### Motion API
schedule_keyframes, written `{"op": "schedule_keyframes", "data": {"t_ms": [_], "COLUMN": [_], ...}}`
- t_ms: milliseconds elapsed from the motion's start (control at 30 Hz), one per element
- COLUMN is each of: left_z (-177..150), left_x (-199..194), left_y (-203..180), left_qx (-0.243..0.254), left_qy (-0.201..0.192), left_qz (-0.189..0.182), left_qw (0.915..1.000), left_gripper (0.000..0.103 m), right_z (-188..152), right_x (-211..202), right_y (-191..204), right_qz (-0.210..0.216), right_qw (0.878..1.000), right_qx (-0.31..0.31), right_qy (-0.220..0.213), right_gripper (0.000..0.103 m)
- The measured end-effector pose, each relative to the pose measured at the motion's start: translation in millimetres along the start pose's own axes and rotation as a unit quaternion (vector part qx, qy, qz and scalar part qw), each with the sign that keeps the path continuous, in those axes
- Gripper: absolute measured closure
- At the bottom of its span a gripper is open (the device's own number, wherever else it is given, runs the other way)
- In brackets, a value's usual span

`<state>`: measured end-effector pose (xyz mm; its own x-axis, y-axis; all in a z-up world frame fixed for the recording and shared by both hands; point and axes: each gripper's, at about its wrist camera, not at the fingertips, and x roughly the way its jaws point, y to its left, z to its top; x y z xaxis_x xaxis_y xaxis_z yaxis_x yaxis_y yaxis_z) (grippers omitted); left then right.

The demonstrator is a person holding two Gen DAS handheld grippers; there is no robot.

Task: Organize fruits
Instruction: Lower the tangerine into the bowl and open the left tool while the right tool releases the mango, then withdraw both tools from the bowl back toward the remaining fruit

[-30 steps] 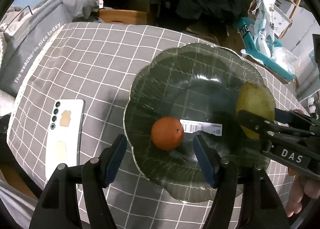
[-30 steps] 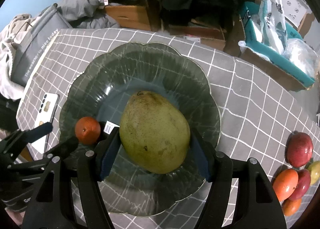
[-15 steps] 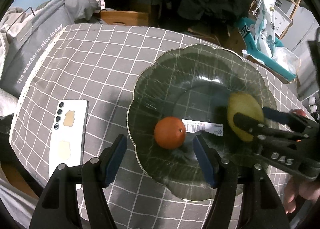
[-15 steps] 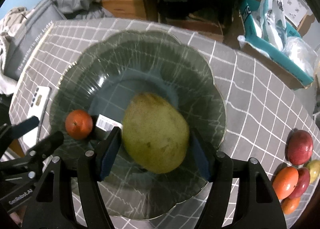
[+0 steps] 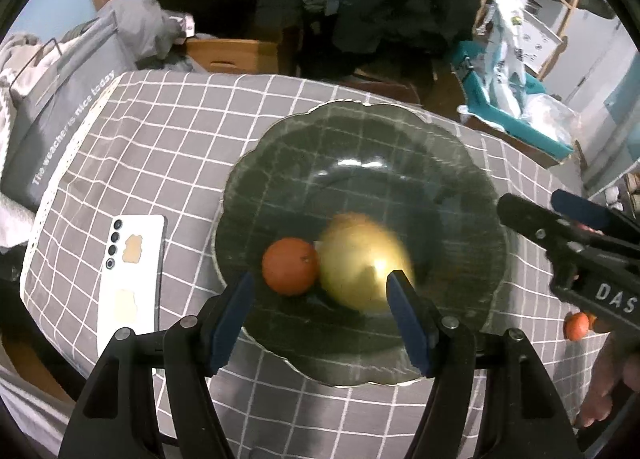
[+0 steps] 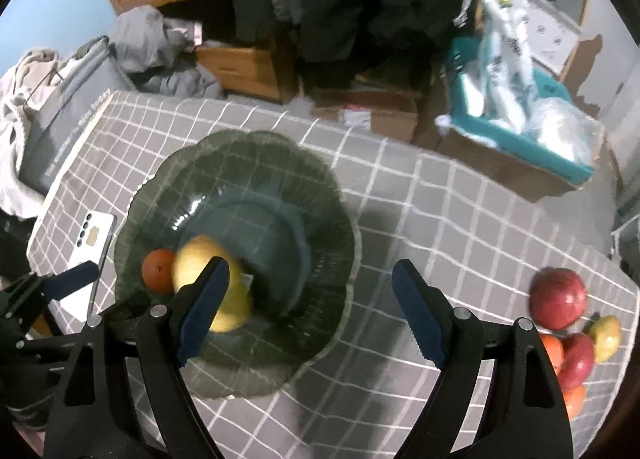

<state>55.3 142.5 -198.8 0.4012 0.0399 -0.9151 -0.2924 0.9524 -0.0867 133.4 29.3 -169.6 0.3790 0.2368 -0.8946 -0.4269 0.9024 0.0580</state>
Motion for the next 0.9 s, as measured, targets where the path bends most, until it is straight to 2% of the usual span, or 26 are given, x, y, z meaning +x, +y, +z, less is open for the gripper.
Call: {"op": "schedule_keyframes", "data": {"t_ms": [133,233,567,800,900], "left_z": [0,-1,-3,-4,-5], "left_x": [-12,-24,-54,-80,-93], "left_y": [-15,-26,-65,-86,-94], "left_qx": [0.018,0.029,0.074,0.088,0.092], "left_qy": [-0.012,-0.025,-0.052,-0.081,-0.096], "left_qz": [-0.008,-0.016,-0.043,-0.056,-0.068], "left_qw": [0.9997,0.9991,0.9949,0.9913,0.9887], "left_gripper": [0.032,0.025,0.025,0.016,0.016], "right_z": [-5,-8,-28,-48,-56], "right_x": [-25,-45,-110,-146,-160], "right_y": [-15,-25,-56,-79,-90], "right_qz": [-0.012,-0.015,-0.052,-0.063,-0.065], "right_qw": [1.000,0.999,0.994,0.990,0.987], "right_qx": [0.014,0.026,0.032,0.045,0.055], "right_qy": [-0.019,-0.035,-0.088,-0.118,-0.135], "right_gripper": [0.019,0.019,0.019,0.019,0.019]}}
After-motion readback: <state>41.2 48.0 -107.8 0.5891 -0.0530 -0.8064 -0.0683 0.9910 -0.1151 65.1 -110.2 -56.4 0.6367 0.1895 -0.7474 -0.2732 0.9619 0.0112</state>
